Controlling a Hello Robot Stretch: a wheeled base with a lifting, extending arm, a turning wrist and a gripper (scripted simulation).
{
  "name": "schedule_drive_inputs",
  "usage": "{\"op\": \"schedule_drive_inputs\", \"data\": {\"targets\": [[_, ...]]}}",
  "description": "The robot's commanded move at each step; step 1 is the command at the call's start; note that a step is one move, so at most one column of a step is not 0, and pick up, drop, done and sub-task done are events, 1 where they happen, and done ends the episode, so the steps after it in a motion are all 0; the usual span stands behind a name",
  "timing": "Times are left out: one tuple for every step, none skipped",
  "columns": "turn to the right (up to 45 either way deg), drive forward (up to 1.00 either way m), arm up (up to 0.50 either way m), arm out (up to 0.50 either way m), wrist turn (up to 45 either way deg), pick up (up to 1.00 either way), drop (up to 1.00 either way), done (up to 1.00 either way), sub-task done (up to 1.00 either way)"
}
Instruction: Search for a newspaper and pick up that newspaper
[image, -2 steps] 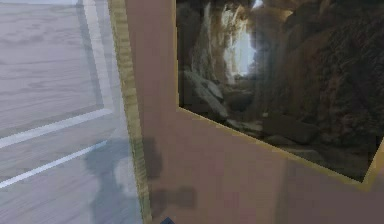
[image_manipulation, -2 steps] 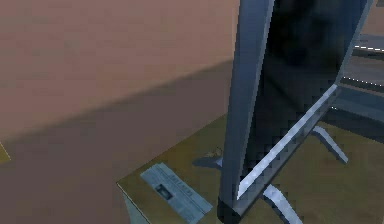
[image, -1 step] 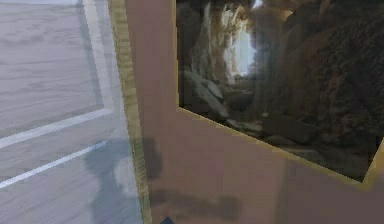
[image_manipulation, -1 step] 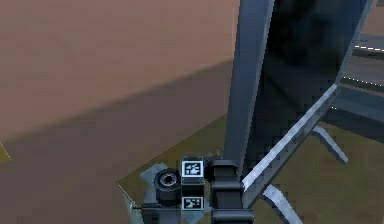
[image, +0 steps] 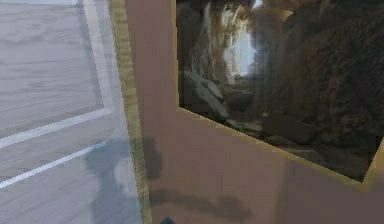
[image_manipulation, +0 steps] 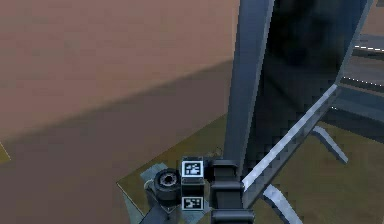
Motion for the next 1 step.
{"op": "schedule_drive_inputs", "data": {"targets": [[0.0,0.00,0.00,0.00,45.0,0.00,0.00,0.00,0.00]]}}
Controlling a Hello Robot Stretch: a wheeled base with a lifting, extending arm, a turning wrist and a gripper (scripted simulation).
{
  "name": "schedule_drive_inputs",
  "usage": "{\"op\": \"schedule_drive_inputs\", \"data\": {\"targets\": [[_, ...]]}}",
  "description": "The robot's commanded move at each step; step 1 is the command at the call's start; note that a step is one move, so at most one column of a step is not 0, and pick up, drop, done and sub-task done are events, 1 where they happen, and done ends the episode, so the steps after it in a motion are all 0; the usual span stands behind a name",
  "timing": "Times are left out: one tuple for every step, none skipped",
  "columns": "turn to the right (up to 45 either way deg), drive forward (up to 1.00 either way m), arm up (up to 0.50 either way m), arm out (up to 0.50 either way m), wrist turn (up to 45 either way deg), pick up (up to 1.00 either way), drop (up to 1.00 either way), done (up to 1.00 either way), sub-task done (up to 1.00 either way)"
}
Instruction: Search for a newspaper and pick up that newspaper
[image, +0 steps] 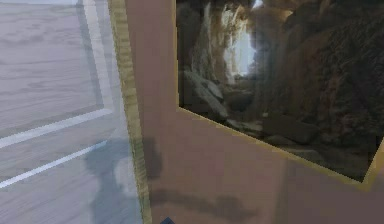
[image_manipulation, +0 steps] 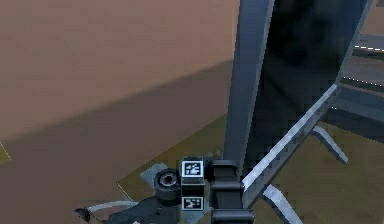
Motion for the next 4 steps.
{"op": "schedule_drive_inputs", "data": {"targets": [[0.0,0.00,0.00,0.00,45.0,0.00,0.00,0.00,0.00],[0.0,0.00,0.00,0.00,45.0,0.00,0.00,0.00,0.00],[0.0,0.00,0.00,0.00,12.0,0.00,0.00,0.00,0.00],[0.0,0.00,-0.30,0.00,0.0,0.00,0.00,0.00,0.00]]}}
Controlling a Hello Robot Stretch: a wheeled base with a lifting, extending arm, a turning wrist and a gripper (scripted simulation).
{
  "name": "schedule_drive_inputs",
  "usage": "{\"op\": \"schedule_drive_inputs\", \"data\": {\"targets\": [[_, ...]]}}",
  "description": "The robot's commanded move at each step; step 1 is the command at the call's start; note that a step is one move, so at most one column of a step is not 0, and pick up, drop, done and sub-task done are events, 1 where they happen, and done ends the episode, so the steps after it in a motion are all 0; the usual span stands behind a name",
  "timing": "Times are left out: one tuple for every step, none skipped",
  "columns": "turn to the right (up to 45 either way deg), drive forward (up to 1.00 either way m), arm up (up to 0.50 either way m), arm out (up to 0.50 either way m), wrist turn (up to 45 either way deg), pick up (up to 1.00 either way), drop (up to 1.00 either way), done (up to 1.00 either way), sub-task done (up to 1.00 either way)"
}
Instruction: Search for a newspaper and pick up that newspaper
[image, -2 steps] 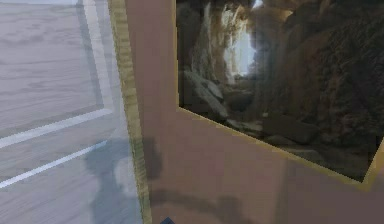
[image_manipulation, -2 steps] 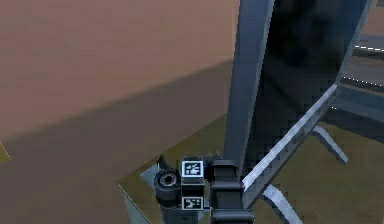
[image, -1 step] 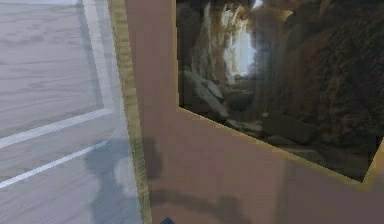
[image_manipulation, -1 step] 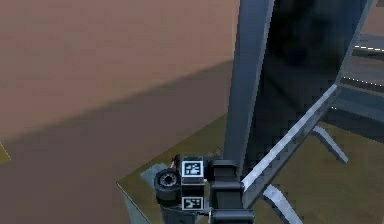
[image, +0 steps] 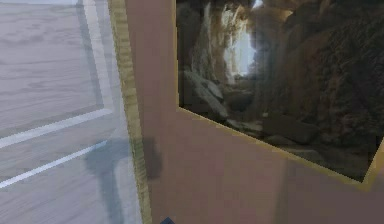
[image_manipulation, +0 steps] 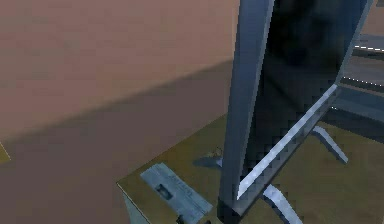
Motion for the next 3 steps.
{"op": "schedule_drive_inputs", "data": {"targets": [[0.0,0.00,0.00,0.00,0.0,1.00,0.00,0.00,0.00],[0.0,0.00,0.10,0.00,0.0,0.00,0.00,0.00,0.00],[0.0,0.00,0.00,0.00,0.0,0.00,0.00,1.00,0.00]]}}
